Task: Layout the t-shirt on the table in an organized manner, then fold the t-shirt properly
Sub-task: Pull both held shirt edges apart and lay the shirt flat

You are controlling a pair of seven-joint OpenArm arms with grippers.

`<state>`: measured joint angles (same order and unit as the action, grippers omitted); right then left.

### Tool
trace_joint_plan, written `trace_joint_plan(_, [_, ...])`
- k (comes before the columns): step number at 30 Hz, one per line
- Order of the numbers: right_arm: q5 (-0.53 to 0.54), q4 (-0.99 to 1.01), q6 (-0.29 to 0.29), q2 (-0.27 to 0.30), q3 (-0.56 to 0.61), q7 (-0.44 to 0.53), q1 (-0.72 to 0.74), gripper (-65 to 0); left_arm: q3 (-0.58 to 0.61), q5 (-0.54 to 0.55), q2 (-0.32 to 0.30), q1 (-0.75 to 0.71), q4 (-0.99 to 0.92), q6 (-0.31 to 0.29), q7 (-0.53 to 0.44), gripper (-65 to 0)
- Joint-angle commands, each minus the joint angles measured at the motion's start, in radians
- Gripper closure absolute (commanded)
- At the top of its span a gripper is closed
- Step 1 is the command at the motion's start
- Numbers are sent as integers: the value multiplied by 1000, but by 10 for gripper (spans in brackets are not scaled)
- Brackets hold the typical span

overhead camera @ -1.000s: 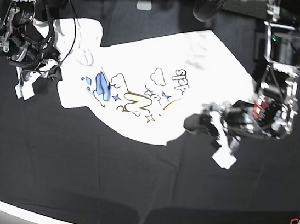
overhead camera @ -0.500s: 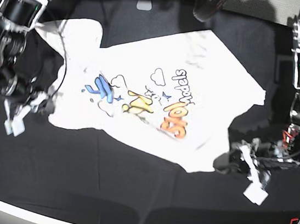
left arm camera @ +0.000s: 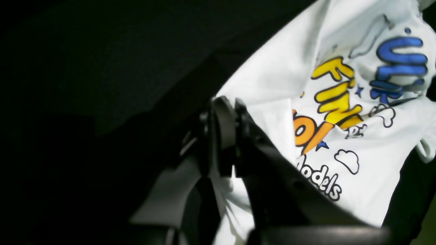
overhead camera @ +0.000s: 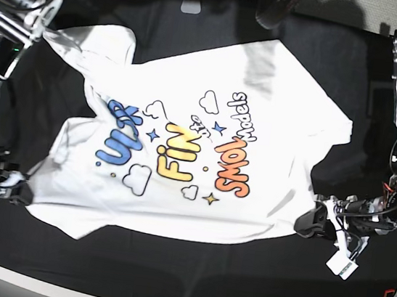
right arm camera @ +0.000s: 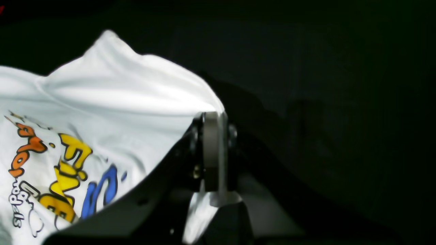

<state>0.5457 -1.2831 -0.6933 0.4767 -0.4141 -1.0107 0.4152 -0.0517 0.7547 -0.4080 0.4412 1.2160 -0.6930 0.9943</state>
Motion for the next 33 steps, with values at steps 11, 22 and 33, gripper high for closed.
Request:
trace_joint_plan(11, [-24, -16, -5, 119, -5, 13, 28, 0, -6, 36, -14, 33, 14, -5, -23, 0])
trace_joint_plan(22, [26, -16, -5, 118, -4, 19, 28, 0, -6, -72, -14, 32, 14, -5, -292, 0])
trace_joint_plan(33, [30, -16, -5, 25, -4, 90, 43, 0, -6, -457, 32, 25, -26, 149, -635, 0])
